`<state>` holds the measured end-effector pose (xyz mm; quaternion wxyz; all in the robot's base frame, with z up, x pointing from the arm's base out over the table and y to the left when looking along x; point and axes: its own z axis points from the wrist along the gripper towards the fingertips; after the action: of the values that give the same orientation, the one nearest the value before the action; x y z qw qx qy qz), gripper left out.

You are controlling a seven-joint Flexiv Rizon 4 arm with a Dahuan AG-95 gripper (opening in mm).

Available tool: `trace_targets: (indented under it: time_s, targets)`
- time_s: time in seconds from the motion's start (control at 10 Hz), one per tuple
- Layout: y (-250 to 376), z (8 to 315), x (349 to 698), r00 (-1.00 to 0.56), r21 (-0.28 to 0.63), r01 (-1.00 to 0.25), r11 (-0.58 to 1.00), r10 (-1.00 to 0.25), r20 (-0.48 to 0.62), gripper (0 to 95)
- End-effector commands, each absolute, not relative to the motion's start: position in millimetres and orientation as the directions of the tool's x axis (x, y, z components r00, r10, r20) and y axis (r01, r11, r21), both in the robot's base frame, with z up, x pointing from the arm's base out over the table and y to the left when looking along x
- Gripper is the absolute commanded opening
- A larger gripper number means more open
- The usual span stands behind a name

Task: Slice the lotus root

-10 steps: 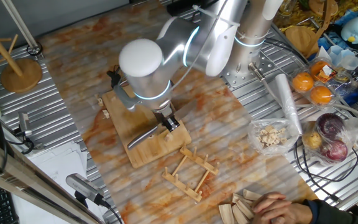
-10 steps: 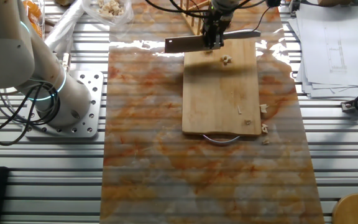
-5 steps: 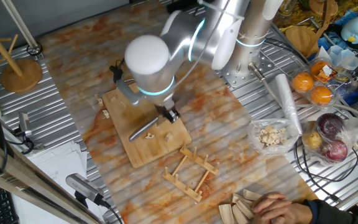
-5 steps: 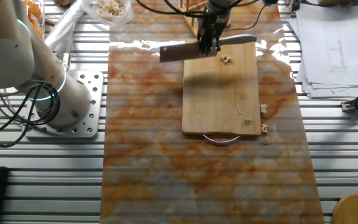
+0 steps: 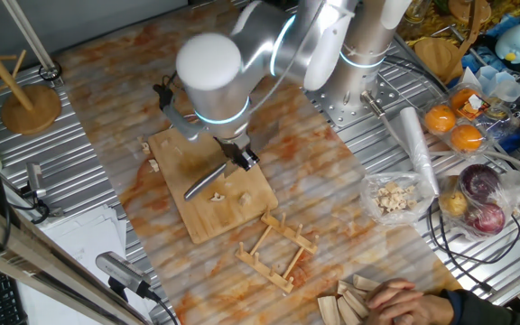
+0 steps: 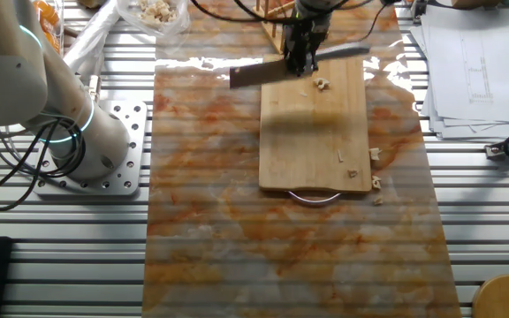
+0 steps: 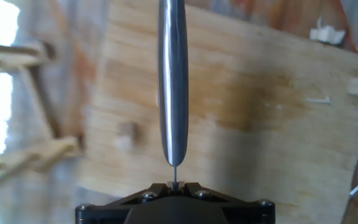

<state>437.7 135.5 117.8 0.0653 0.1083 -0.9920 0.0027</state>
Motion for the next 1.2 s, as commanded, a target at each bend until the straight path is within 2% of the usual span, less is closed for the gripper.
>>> trace_targets:
  time_s: [0.1,0.3,0.4,0.6,0.7,0.9,1.1,1.2]
  targets:
    - [171.7,151.8,464.9,-0.982,0.072,-0.128,0.989,-0.137,0.130,0.0]
    - [207.2,163.3,480.1,-0.984,0.093,-0.127,0.988,-0.137,0.114,0.0]
    - [222.9,166.7,493.1,-0.983,0.134,-0.142,0.981,-0.156,0.100,0.0]
    - [249.8,165.8,515.3,-0.992,0.219,-0.082,0.972,-0.102,0.081,0.0]
    - [261.1,165.3,523.3,-0.992,0.219,-0.067,0.973,-0.088,0.088,0.0]
    - [261.1,165.3,523.3,-0.981,0.168,-0.140,0.976,-0.160,0.110,0.0]
    - [261.1,165.3,523.3,-0.929,0.082,-0.347,0.934,-0.354,0.110,0.0]
    - [261.1,165.3,523.3,-0.873,0.070,-0.470,0.880,-0.475,0.109,0.0]
